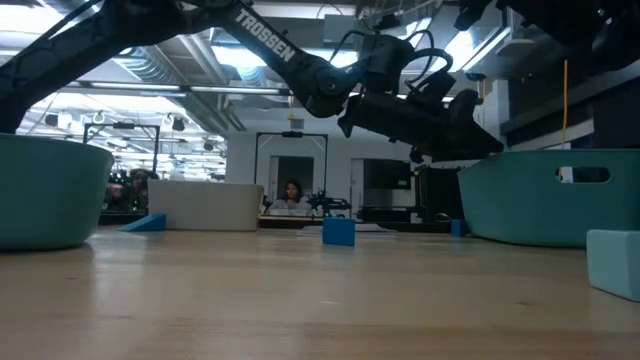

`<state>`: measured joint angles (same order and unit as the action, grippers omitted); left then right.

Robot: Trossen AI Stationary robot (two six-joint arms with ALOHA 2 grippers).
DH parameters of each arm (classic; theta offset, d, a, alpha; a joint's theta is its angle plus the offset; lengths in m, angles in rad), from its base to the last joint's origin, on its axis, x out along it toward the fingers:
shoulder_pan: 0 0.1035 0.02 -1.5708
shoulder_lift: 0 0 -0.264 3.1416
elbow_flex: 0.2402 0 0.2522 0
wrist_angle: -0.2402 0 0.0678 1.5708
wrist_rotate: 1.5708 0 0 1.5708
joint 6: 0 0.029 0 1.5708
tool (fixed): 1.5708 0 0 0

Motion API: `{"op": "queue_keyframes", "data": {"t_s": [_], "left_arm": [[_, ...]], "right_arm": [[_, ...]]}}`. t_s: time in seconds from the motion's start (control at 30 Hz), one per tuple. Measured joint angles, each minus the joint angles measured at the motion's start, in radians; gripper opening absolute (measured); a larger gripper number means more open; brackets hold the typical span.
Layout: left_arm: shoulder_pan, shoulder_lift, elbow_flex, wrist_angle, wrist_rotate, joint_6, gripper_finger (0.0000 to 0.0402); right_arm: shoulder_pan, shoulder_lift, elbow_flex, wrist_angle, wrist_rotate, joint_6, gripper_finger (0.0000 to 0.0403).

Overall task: Sort & place blocks by color
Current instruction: Put the light blue block into the right green bin

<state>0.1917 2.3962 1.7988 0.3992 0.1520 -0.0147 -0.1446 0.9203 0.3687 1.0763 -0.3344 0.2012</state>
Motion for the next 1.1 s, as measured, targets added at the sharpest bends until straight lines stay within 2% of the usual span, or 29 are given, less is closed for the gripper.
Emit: {"op": "queue_keyframes", "data": {"t_s": [0.23, 0.8, 1.1], "left_arm": [[0.000, 0.000, 0.000, 0.000, 0.000, 0.000, 0.0195], [0.000, 0.000, 0.000, -0.002, 0.000, 0.001, 0.0196], [0.020, -0.034, -0.001, -0.045, 0.068, -0.008, 0.0196]], "right_arm": [[0.000, 0.000, 0.000, 0.000, 0.000, 0.000, 0.0266], [0.000, 0.000, 0.000, -0.002, 0.000, 0.000, 0.0266], [0.000, 0.000, 0.000, -0.003, -0.001, 0.003, 0.0266]]}}
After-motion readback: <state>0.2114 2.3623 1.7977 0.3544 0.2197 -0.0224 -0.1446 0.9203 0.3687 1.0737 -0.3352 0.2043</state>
